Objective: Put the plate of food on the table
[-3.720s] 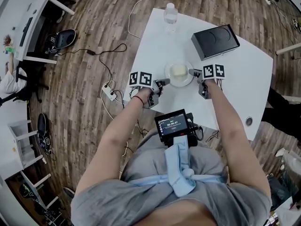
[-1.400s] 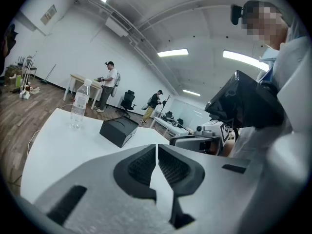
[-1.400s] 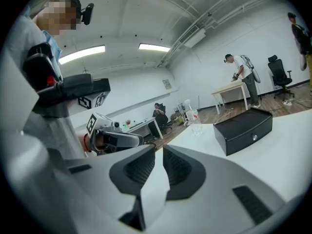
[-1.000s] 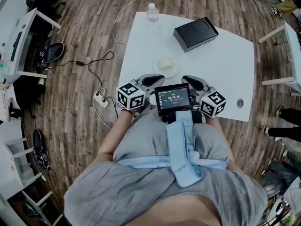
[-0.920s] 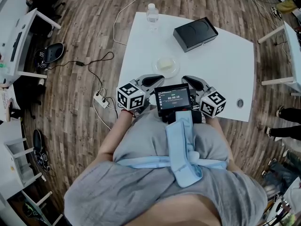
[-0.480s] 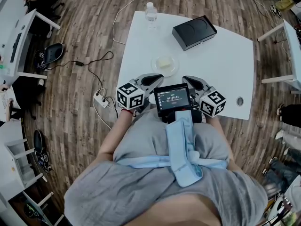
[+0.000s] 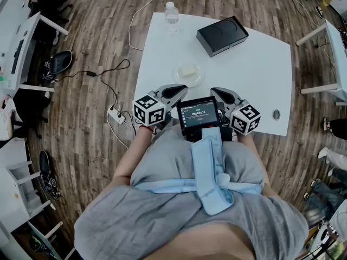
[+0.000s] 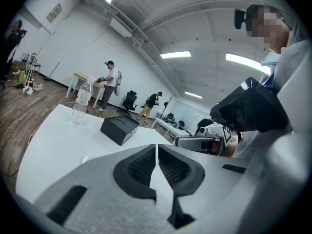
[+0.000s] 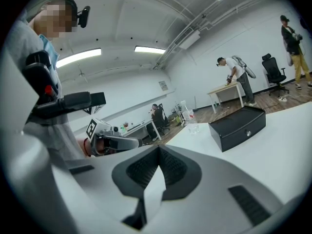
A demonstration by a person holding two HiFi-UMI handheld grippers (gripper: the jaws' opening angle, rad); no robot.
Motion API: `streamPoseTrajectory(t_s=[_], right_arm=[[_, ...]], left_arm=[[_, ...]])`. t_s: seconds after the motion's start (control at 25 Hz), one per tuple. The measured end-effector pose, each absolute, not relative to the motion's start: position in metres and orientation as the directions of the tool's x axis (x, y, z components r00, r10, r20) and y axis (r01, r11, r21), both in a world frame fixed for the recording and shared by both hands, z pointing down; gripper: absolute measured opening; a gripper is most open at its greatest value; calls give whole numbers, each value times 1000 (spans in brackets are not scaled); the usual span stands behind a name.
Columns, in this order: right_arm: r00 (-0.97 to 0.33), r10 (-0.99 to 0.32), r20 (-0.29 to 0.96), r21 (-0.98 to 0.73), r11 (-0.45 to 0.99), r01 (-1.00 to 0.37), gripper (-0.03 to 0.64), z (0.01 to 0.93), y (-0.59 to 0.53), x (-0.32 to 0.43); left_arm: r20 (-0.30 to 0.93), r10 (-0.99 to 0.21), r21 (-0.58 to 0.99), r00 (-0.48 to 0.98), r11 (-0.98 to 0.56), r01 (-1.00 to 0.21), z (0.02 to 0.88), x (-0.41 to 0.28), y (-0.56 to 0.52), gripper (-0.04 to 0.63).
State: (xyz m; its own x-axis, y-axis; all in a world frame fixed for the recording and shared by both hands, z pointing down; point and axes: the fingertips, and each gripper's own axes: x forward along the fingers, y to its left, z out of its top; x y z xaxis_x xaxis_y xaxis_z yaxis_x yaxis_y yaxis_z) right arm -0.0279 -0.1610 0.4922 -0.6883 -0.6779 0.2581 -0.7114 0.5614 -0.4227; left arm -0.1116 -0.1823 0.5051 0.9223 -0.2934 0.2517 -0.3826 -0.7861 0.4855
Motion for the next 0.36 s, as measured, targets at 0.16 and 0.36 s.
streamPoseTrajectory(t_s=[0.16, 0.36], right_arm=[[-691, -676, 257, -425, 563, -709, 31, 489, -161, -29], [-695, -673, 255, -433, 563, -704, 31, 490, -163, -31]], left_arm=[[255, -293, 484, 921, -786, -384, 502, -112, -181, 28], [254, -292, 491, 922, -783, -383, 504, -113, -184, 28]])
